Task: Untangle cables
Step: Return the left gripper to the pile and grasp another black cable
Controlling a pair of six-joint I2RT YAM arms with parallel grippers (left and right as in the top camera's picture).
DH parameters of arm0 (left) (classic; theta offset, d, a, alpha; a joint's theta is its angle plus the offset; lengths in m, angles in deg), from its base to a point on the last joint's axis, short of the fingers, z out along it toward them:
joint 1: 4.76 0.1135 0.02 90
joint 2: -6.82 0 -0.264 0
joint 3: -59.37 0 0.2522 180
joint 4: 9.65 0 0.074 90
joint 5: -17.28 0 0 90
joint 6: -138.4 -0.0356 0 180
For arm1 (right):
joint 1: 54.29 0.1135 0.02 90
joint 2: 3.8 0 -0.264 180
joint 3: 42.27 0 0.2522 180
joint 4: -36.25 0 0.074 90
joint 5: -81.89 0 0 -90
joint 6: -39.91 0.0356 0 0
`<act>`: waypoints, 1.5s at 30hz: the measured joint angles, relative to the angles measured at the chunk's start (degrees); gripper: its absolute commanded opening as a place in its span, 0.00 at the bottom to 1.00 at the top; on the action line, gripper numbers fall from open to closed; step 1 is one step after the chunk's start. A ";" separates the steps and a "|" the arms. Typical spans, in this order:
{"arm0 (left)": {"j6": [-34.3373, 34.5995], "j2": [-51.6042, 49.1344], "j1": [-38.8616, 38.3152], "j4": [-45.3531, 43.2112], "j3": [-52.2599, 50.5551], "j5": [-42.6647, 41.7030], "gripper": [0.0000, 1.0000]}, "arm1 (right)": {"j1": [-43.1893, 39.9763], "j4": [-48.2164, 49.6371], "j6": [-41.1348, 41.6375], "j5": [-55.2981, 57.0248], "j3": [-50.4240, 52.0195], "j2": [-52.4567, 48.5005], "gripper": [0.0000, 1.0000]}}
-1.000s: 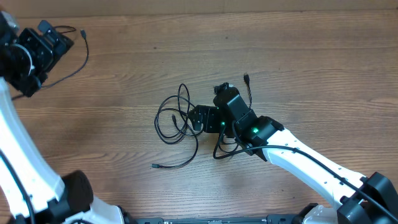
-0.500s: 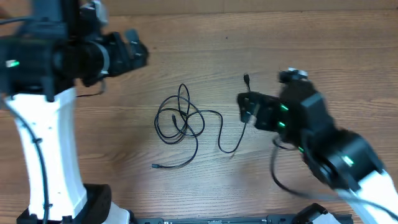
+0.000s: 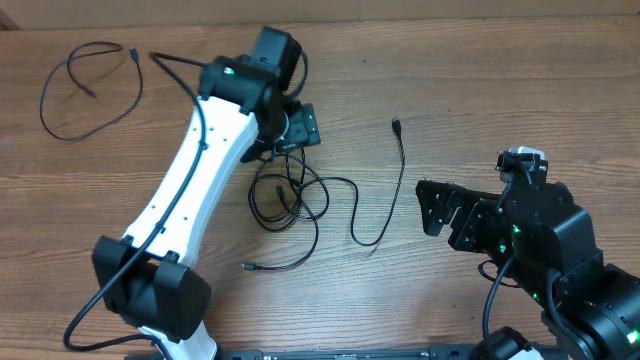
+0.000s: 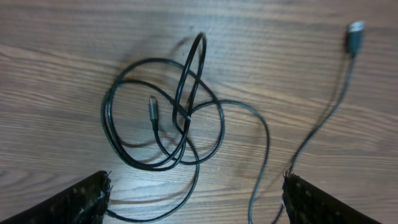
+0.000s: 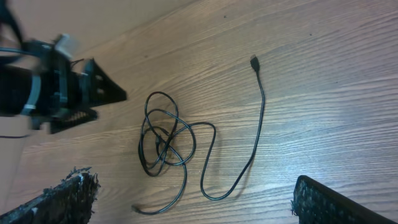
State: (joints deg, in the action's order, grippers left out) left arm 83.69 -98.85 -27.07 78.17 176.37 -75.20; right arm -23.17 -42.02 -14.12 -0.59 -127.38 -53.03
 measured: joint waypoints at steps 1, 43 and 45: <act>0.24 -0.35 -0.28 -0.87 -0.96 0.02 0.85 | 0.00 -0.02 0.00 0.00 0.00 0.00 1.00; -1.25 -3.72 -2.29 -0.02 28.79 -14.21 0.04 | 0.00 -5.44 0.02 -0.07 0.00 -1.05 1.00; -3.93 -3.76 -2.29 3.74 31.76 -15.17 0.04 | 0.00 -5.42 0.04 -0.35 0.00 -2.58 1.00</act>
State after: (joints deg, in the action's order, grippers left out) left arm 79.76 -102.61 -29.36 81.91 208.13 -90.37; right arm -23.17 -47.44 -14.08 -0.93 -127.38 -55.61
